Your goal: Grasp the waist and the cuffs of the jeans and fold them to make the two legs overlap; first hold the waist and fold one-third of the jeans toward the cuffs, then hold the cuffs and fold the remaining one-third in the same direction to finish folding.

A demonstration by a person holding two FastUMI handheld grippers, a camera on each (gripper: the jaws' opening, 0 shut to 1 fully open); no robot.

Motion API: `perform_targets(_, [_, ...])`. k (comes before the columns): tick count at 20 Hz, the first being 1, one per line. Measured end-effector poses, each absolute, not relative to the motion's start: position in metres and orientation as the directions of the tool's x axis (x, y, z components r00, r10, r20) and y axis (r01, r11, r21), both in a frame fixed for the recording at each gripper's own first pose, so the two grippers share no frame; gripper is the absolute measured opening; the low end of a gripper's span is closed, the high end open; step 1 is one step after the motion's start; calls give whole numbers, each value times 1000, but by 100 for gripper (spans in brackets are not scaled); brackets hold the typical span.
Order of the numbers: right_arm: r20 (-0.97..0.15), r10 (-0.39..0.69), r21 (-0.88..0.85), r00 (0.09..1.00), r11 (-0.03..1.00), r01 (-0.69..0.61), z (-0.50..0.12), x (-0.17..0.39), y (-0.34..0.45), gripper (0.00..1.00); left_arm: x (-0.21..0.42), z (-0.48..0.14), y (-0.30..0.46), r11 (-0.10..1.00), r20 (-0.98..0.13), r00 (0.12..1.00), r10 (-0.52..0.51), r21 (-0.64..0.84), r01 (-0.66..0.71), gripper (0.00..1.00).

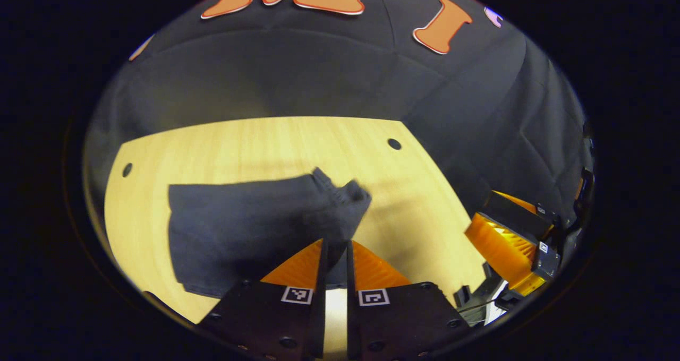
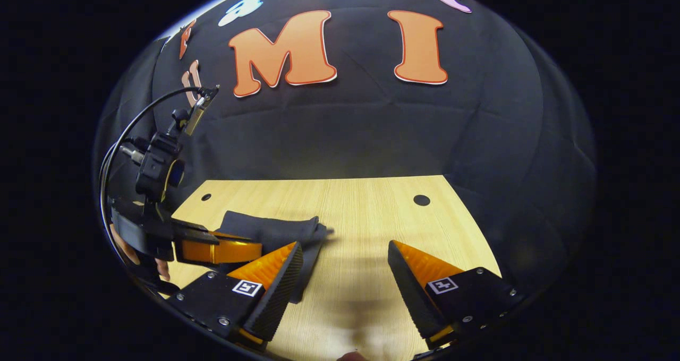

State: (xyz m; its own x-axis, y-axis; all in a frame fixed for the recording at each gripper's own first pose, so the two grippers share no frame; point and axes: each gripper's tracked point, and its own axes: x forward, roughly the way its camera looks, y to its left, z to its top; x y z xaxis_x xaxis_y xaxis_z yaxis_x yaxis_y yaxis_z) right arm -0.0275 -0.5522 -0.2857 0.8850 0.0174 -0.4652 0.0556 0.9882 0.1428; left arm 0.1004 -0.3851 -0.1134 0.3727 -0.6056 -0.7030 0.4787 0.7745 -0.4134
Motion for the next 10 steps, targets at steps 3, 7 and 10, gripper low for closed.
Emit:
perform_targets(3, [-447, 14, 139, 895, 989, 54, -279, -28, -551, 97, 102, -104, -371, 784, -680, 424, -599, -390, 482, 61])
perform_targets(7, [-386, 3, 101, 922, 994, 39, -251, -28, -538, 97, 115, -67, -325, 822, -614, 554, -563, -347, 451, 61])
perform_targets(10, [-337, -11, 75, 942, 996, 39, -229, -30, -522, 97, 123, -39, -285, 860, -546, 666, -508, -285, 423, 90])
